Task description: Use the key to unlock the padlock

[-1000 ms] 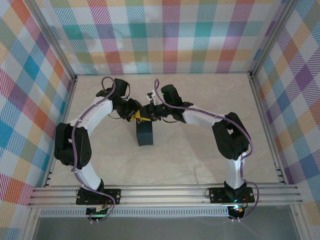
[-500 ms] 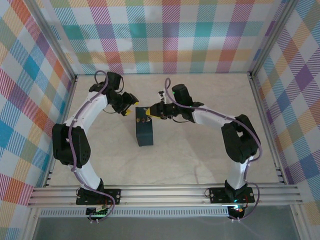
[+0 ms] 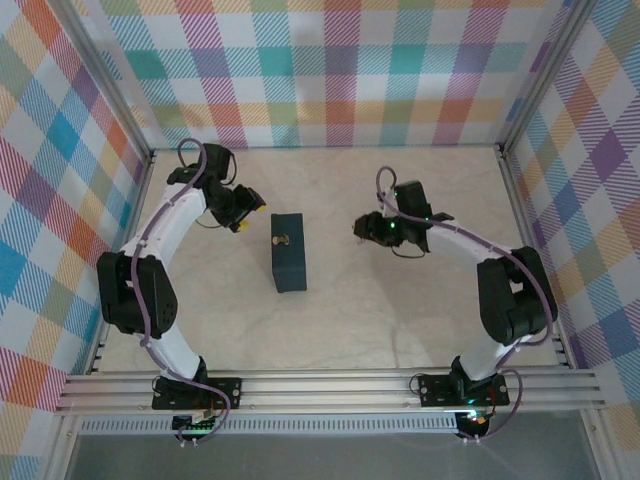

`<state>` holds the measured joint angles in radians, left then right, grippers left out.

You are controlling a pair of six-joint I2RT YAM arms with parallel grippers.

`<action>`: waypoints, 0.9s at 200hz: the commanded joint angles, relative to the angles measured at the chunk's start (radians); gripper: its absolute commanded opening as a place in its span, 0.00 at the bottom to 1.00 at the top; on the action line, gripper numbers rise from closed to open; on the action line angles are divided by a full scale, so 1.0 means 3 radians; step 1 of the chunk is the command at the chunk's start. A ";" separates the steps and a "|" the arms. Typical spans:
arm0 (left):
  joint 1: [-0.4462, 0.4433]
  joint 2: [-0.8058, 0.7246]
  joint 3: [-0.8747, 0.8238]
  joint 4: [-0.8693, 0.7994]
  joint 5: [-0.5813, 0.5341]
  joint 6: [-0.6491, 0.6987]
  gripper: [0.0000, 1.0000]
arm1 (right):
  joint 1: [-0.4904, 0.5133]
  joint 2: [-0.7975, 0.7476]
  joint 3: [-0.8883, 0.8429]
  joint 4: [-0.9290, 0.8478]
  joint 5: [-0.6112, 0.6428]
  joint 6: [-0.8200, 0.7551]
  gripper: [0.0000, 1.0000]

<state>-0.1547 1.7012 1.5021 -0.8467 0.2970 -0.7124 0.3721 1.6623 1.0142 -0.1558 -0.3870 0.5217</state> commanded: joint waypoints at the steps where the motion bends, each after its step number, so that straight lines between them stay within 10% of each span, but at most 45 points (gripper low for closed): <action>1: 0.0075 -0.0191 -0.0092 -0.0052 -0.0019 0.0058 0.53 | 0.0033 0.0018 -0.0139 -0.0250 0.0395 -0.0273 0.42; 84: 0.0085 -0.0244 -0.0130 -0.0097 -0.0063 0.0112 0.53 | 0.0538 -0.0550 0.0543 -0.1048 0.0435 -0.0468 0.70; 99: 0.0084 -0.0245 -0.0158 -0.0085 -0.0084 0.0107 0.53 | 0.0948 -0.0438 0.0787 -0.1122 0.0647 -0.0267 1.00; 180: 0.0265 -0.0444 -0.0387 -0.0075 -0.0081 0.0145 0.53 | 0.1843 0.0595 0.1723 -0.1516 0.1655 0.0241 1.00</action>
<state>-0.0990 1.6146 1.4227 -0.8627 0.2680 -0.6865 0.8902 1.7790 1.4586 -0.5293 -0.0162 0.5499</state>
